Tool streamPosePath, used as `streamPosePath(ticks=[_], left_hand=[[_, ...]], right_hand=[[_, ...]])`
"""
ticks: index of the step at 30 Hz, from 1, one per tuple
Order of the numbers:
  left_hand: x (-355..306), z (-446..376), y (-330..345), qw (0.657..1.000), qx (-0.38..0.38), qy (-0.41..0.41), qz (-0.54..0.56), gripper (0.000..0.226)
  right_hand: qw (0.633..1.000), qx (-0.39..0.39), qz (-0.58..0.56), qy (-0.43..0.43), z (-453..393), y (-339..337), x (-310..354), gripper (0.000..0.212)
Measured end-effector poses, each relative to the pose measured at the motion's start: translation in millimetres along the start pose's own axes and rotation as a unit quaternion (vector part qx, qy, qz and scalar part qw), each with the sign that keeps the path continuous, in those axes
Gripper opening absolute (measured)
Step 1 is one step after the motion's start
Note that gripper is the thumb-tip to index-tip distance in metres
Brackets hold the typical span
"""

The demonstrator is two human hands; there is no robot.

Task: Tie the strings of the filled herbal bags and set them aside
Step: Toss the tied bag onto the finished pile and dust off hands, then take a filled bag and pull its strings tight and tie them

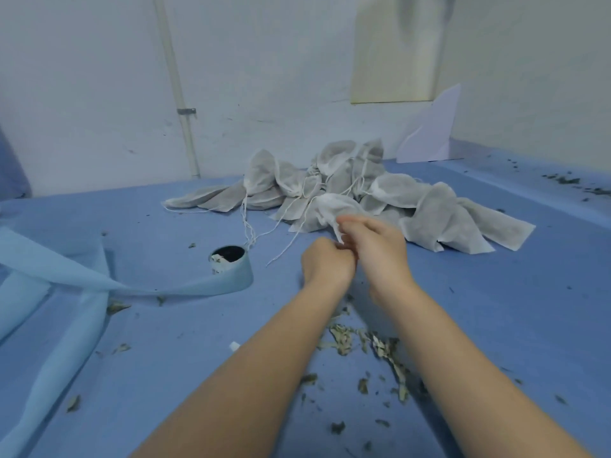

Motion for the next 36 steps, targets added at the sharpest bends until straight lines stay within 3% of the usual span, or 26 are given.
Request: streamPosePath(ticks=[6,11,15,20,22,27,31,36], left_hand=[[2,-30,20,0.996,-0.036,-0.075,0.033,0.035],[3,-45,24,0.994,-0.07,-0.083,0.032,0.03],[-2,-44,23,0.994,-0.056,-0.082,0.035,0.03],[3,-28,2,0.999,-0.032,-0.015,-0.015,0.028],[6,-19,-12,0.999,-0.035,0.01,-0.019,0.017],[12,-4,-45,0.992,-0.026,0.092,-0.087,0.014],[18,6,-70,0.972,-0.013,0.161,-0.168,0.018],[27,17,-92,0.969,-0.012,0.158,-0.187,0.018]], right_hand=[[0.999,-0.049,0.004,0.021,-12,-13,-2,0.021],[0.999,-0.044,-0.002,0.011,-17,-15,-2,0.023],[0.998,-0.051,0.038,-0.015,-17,-16,-1,0.024],[0.981,-0.057,0.138,-0.122,-9,-17,5,0.024],[0.968,-0.036,0.182,-0.17,-2,-11,7,0.022],[0.926,-0.001,0.279,-0.256,4,-7,6,0.025],[0.908,0.005,0.324,-0.267,4,-5,2,0.027],[0.917,0.004,0.348,-0.195,-2,-7,-8,0.038]])
Point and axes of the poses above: each hand's wrist, its own z-axis away from the middle knuckle, its own y-axis out of the palm, x = y × z, the point moved 2 cm from there along -z, towards the middle knuckle, and after that the axes turned 11 degrees about y, right-handed, at the moved point
